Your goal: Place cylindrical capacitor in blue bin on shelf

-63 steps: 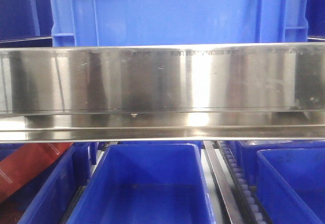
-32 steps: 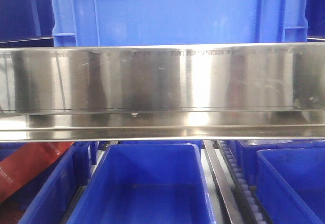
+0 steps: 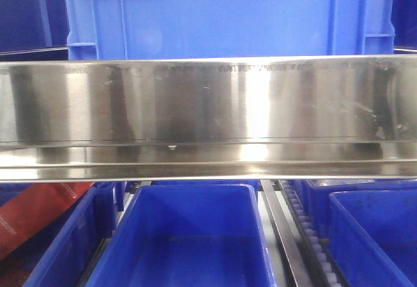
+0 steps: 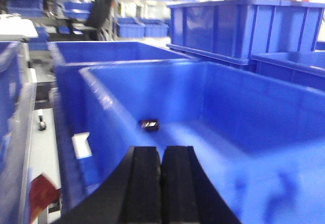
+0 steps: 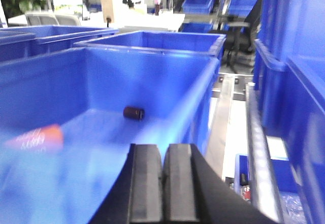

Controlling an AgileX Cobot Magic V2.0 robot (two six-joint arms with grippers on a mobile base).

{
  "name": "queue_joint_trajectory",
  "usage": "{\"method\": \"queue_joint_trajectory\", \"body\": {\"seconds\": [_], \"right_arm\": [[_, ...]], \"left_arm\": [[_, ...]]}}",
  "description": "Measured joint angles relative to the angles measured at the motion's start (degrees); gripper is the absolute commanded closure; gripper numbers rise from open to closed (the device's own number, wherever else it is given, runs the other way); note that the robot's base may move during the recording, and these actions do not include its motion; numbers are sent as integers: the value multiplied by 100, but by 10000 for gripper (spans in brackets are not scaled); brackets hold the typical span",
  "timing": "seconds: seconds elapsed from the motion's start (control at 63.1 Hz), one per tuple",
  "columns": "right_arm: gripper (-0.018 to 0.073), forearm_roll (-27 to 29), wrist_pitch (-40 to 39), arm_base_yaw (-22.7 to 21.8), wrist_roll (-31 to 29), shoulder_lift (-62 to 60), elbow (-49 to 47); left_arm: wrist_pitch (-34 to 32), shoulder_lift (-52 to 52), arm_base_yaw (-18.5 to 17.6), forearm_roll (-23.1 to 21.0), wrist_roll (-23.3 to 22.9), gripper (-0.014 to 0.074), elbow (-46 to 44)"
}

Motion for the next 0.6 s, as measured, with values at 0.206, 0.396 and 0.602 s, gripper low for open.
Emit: {"method": "queue_joint_trajectory", "body": {"seconds": [0.206, 0.396, 0.602], "right_arm": [[725, 0, 32, 0, 0, -1176, 875], [725, 0, 423, 0, 0, -2033, 1151], [725, 0, 525, 0, 0, -2473, 1160]], "left_arm": [[-15, -1332, 0, -35, 0, 708, 1194], [-15, -2306, 0, -61, 0, 708, 1818], [277, -2840, 0, -61, 0, 708, 2083]]}}
